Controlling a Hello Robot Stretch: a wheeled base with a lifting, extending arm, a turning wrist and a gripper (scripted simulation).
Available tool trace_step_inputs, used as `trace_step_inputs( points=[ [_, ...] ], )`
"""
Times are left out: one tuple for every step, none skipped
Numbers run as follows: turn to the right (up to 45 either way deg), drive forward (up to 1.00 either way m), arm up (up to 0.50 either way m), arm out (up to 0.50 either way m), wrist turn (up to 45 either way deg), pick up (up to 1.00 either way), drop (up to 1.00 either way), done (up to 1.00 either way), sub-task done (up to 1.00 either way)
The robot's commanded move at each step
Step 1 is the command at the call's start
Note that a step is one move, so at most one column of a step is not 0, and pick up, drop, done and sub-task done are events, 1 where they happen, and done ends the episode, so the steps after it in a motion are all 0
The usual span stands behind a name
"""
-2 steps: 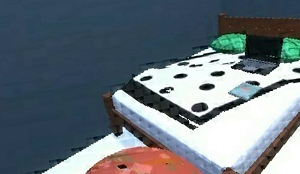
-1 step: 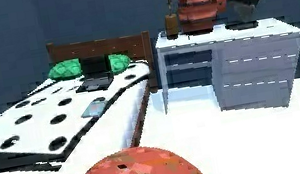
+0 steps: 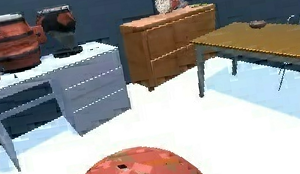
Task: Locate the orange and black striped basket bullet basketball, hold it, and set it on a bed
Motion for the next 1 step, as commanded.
trace_step_inputs(
  points=[
    [39.0,0.0,0.0,0.0,0.0,0.0,0.0,0.0,0.0]
  ],
)
